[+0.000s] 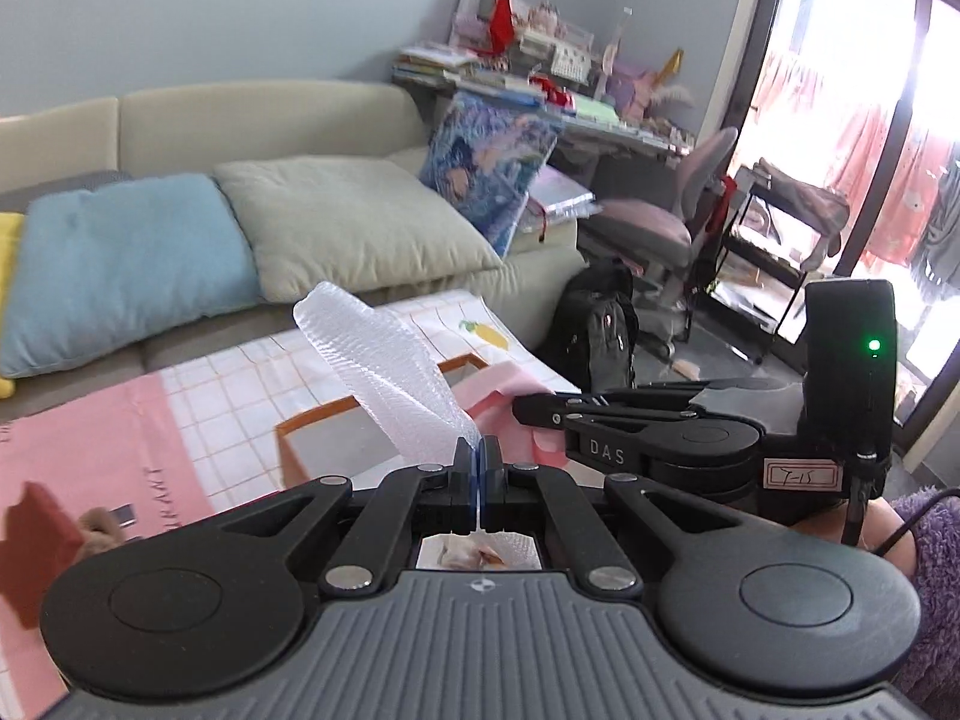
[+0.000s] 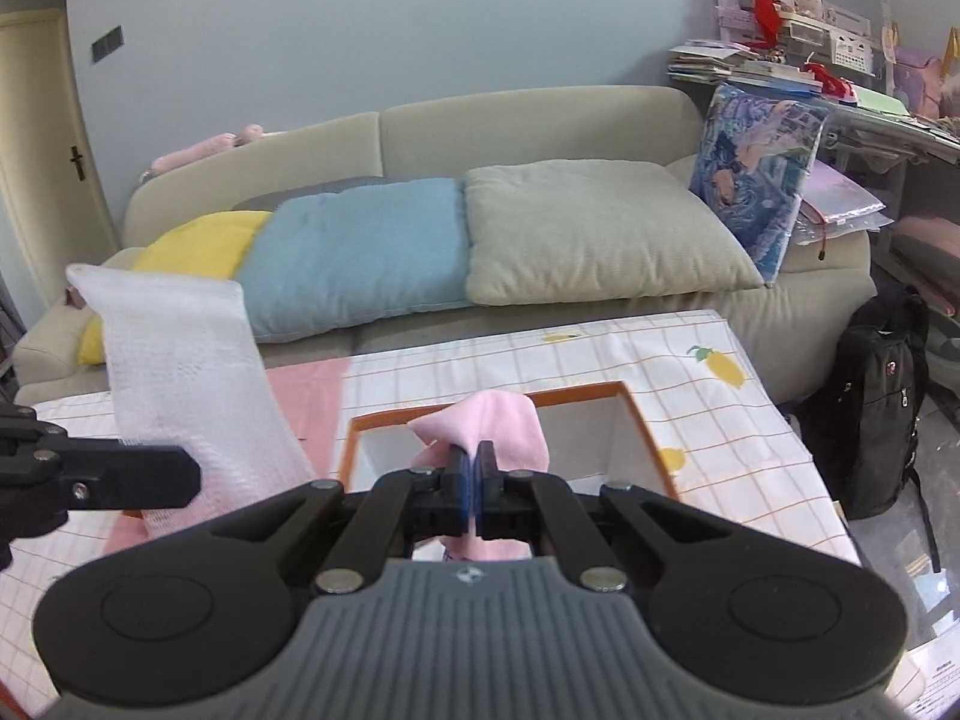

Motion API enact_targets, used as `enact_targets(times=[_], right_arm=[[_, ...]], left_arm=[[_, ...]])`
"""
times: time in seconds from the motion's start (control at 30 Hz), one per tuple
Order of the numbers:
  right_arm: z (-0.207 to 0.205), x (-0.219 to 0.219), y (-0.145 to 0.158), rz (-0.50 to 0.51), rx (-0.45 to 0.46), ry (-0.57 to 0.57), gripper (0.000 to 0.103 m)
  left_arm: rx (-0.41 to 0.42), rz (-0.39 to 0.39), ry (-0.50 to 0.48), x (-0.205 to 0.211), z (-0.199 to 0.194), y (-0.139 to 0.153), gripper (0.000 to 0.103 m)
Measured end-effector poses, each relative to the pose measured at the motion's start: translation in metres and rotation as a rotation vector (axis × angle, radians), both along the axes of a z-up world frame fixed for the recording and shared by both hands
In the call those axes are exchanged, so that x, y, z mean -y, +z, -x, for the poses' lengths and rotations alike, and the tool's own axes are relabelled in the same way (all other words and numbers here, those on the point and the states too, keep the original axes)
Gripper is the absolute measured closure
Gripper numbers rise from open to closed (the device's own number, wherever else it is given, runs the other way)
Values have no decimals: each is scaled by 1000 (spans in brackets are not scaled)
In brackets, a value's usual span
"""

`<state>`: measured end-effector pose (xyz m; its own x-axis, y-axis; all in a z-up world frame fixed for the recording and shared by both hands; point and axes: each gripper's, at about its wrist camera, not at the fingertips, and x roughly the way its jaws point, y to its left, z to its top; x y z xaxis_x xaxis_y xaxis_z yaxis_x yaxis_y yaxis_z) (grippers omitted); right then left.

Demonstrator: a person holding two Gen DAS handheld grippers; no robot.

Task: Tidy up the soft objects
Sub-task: 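Carry the mesh cloth and pink cloth into the white box and open both tools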

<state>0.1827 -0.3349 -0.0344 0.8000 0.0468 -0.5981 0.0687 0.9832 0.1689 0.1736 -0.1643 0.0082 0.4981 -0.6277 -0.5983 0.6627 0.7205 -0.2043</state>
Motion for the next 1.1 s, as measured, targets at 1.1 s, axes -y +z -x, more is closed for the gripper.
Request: enact_targets(times=[1.1], right_arm=[[-72,6,-90,180,-255,113,92]], left_arm=[[-230,-218,0,38,-64,-83,70]])
